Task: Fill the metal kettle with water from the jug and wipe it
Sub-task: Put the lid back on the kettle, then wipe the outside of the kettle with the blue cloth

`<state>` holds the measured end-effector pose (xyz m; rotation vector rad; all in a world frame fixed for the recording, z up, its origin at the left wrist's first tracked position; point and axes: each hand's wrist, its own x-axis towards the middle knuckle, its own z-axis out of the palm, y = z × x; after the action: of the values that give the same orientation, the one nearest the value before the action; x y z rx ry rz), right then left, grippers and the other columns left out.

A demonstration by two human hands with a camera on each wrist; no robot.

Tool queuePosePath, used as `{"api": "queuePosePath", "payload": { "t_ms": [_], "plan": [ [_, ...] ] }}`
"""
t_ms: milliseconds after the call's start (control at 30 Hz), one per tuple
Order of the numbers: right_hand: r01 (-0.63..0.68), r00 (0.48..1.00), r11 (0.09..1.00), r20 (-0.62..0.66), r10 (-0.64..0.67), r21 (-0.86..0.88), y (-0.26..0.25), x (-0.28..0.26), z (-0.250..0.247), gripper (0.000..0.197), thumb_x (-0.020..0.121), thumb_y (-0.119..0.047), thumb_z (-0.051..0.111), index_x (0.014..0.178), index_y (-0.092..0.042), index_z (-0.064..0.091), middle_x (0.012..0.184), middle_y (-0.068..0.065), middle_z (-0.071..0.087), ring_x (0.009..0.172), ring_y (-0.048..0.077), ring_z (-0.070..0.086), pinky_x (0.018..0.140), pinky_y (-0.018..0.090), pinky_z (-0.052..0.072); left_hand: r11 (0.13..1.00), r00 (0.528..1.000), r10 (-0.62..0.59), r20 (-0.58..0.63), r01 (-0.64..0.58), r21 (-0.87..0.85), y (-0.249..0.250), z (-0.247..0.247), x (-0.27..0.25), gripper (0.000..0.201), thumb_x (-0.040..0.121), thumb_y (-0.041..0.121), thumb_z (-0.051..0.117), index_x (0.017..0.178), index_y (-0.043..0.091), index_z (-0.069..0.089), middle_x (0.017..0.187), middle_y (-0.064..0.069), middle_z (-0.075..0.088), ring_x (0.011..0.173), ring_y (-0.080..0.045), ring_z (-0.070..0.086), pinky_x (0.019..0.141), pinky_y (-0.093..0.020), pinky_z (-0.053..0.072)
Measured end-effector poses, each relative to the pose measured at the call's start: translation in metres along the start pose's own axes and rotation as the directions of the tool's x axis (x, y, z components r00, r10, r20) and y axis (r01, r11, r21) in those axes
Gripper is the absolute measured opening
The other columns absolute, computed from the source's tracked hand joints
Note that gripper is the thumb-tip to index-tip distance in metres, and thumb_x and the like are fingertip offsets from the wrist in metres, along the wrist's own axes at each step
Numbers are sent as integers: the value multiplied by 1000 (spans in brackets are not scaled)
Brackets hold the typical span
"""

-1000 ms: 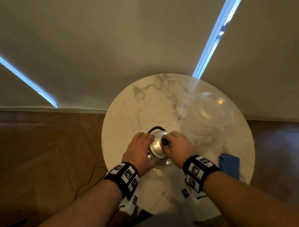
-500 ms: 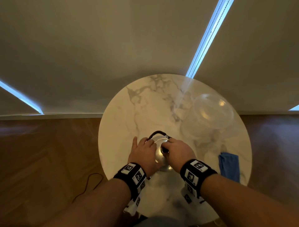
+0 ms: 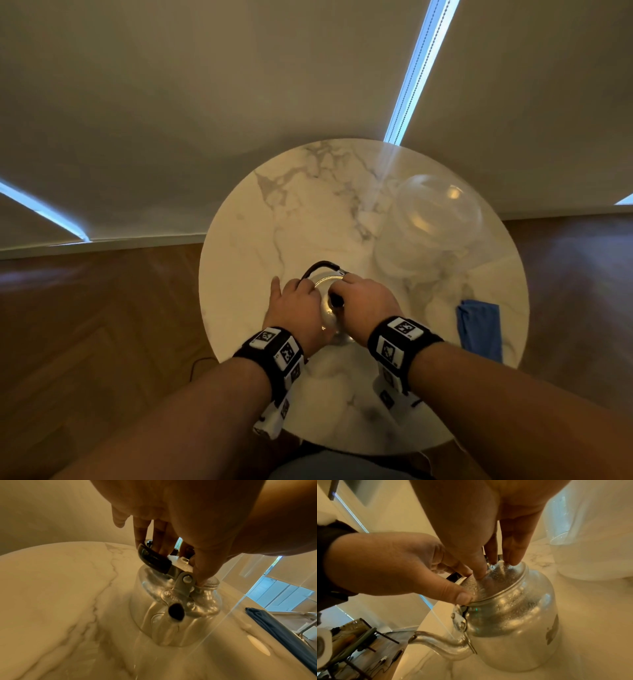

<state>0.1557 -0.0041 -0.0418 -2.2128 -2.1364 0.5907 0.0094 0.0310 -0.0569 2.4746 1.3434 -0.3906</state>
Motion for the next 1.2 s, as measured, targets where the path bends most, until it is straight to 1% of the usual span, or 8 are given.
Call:
{"api": "queuePosePath", "payload": {
  "t_ms": [167,267,433,567,667,900,1067,1200],
  "plan": [
    [63,998,998,-27,-64,-21,6,0,7,15,94,-21,53,105,-24,63,112,1,63,96,27,61,68,31,38,998,999,-46,13,45,52,9,-3,-1,83,74,78,59,136,23,55,139,2,52,137,-21,42,122,-63,9],
    [67,998,990,0,-68,126,26,-17,1,37,93,-31,60,130,-30,57,129,-3,62,115,23,58,86,34,48,996,998,-63,-14,64,64,10,-1,-8,76,82,68,55,143,23,48,150,4,45,145,-22,32,122,-66,4],
    [-211,967,891,-46,250,402,115,-81,7,43,94,-37,62,135,-25,59,137,0,60,122,21,57,102,33,44,996,983,-84,-165,80,-30,26,11,-32,64,82,60,60,137,26,52,150,3,46,146,-23,34,122,-63,10],
    [-687,690,569,159,706,453,204,-114,17,35,93,-33,65,121,-13,67,117,14,69,100,32,65,80,32,49,990,906,-80,-416,24,-137,52,23,-66,45,76,43,75,114,19,68,119,-6,58,114,-28,54,104,-48,45],
    [-826,519,386,287,805,412,252,-123,30,44,88,-39,70,111,-1,67,101,20,68,84,38,64,79,44,58,981,907,-14,-421,-70,-182,77,39,-88,44,74,39,76,113,20,68,114,-3,57,108,-23,53,92,-38,51],
    [-729,683,543,397,613,417,237,-114,14,39,98,-26,61,126,1,58,126,21,63,112,39,61,96,44,50,954,960,99,-262,-167,-249,124,67,-100,36,80,44,63,114,32,65,113,12,57,107,-12,54,88,-32,53],
    [-462,886,632,350,302,623,196,-123,3,27,86,-21,72,112,-16,67,100,6,71,84,18,63,74,30,50,875,967,-114,-229,-11,-484,126,58,-102,41,79,52,59,118,39,59,119,20,52,110,-3,54,90,-31,53],
    [-261,933,650,358,-19,714,137,-129,-12,14,76,-36,64,74,-22,62,70,0,65,62,14,59,64,38,54,755,946,-171,-276,-54,-654,122,38,-101,51,83,44,70,132,38,56,129,24,51,112,6,54,93,-24,51]
  ]
}}
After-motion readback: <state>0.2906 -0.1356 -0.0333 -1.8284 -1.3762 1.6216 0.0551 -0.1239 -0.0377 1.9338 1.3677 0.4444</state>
